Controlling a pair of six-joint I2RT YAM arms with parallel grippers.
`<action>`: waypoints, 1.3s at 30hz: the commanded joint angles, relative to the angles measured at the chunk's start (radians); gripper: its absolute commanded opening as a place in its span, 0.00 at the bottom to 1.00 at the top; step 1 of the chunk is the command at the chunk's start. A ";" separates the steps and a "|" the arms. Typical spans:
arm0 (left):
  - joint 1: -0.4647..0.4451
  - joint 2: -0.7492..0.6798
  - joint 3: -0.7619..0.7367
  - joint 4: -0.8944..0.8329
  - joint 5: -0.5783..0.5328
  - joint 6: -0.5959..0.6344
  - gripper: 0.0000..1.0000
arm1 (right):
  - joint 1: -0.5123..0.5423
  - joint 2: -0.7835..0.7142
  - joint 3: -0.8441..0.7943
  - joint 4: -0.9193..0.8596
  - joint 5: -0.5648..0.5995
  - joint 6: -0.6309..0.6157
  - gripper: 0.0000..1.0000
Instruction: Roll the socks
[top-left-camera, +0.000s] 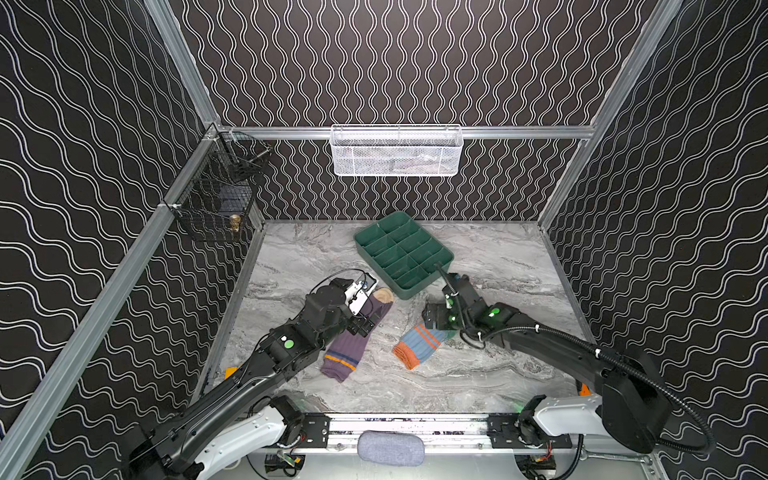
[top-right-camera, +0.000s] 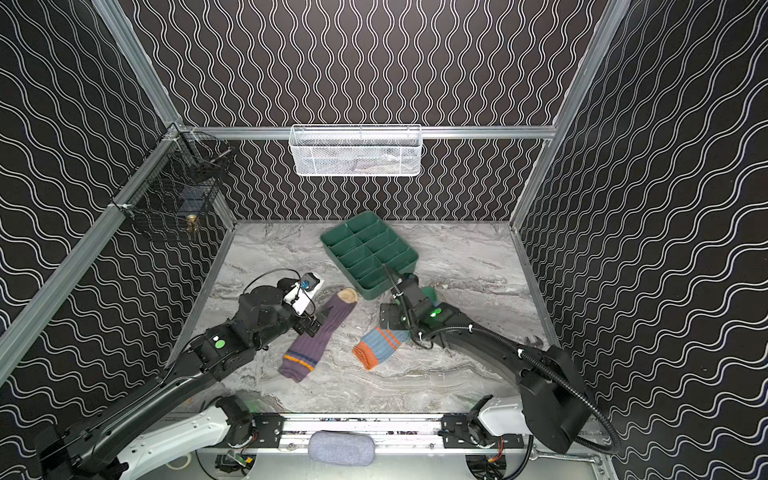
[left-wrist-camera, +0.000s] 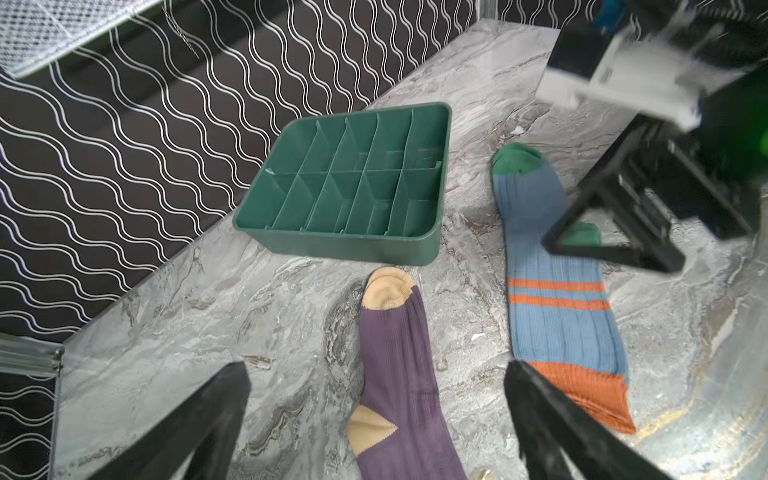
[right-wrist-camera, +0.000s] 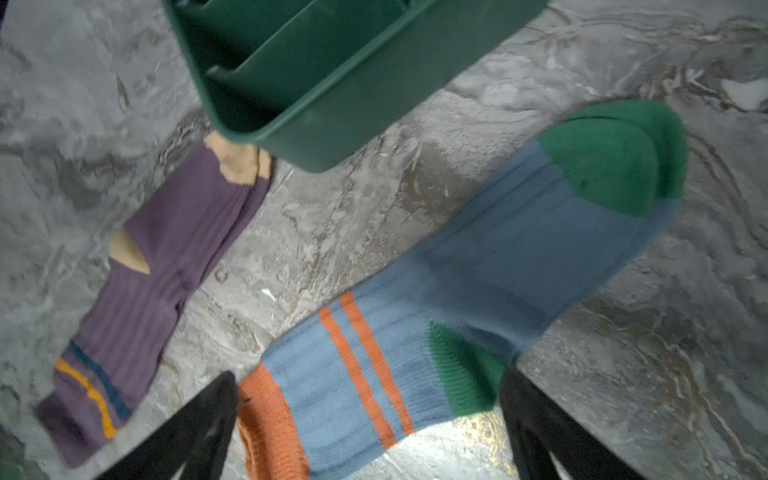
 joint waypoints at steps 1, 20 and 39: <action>0.000 0.021 -0.005 0.056 -0.011 -0.044 0.99 | -0.074 0.032 0.056 -0.038 -0.045 0.053 1.00; 0.000 0.075 0.077 -0.133 -0.053 -0.153 0.97 | -0.230 0.416 0.166 0.182 -0.254 -0.096 1.00; 0.001 -0.077 -0.023 -0.170 -0.012 -0.279 0.99 | -0.171 0.313 0.163 0.123 -0.536 -0.425 1.00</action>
